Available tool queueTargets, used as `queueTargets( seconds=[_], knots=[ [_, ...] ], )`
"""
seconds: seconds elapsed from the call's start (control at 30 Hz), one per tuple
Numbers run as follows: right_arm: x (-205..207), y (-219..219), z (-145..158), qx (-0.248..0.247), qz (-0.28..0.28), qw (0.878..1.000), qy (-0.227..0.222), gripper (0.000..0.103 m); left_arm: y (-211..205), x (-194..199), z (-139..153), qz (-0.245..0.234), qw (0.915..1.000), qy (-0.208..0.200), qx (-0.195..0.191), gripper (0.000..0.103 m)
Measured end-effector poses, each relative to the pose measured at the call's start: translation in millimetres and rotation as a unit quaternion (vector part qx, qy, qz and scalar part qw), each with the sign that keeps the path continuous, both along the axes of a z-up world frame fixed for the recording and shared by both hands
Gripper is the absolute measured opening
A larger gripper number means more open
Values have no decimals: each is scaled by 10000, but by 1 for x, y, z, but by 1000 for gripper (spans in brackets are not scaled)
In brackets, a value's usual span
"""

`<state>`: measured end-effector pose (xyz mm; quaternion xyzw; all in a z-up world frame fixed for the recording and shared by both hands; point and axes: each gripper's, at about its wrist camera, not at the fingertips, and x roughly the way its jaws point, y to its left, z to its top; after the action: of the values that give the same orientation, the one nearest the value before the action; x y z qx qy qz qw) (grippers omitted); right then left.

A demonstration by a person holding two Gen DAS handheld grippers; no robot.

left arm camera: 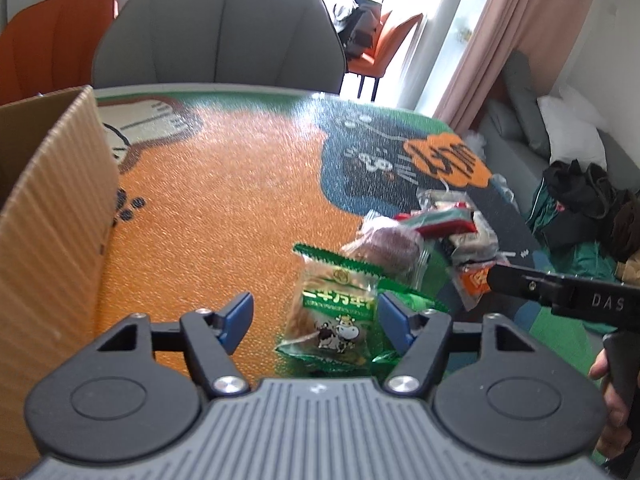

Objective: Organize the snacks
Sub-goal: 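Move both open grippers back to the snack pile, then grasp a green cow-print snack with the left gripper while the right grasps an orange packet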

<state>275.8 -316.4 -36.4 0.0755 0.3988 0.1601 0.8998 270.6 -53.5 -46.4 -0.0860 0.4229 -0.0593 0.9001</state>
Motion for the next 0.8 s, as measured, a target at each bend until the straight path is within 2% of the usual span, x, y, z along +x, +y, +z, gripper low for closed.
queueTargets(
  seconds=[0.17,0.37,0.4,0.47,0.5,0.73,0.77,0.8],
  knots=[
    [4,1,-4,-57,-7,10000,57,91,-9,5,-9,-106,9998,54,187,69],
    [9,8,-7,-193,13,9998,87,91,-28,5,-13,-277,9963,-28,814,68],
    [9,10,-8,-219,34,9997,75,92,-29,4,-14,-284,9957,-50,883,66],
    [10,15,-8,-304,77,9995,38,92,-29,2,-14,-225,9946,-99,1007,53],
    [11,17,-8,-365,90,9993,21,92,-27,2,-13,-199,9947,-113,999,48],
    [11,35,-18,-874,162,9960,-11,90,-17,-4,-7,-159,9973,-104,716,47],
    [10,35,-19,-911,150,9957,-49,86,-16,-5,-5,-158,9974,-123,697,47],
    [9,36,-19,-992,127,9949,-99,78,-16,-7,-3,-158,9975,-139,674,47]
  ],
)
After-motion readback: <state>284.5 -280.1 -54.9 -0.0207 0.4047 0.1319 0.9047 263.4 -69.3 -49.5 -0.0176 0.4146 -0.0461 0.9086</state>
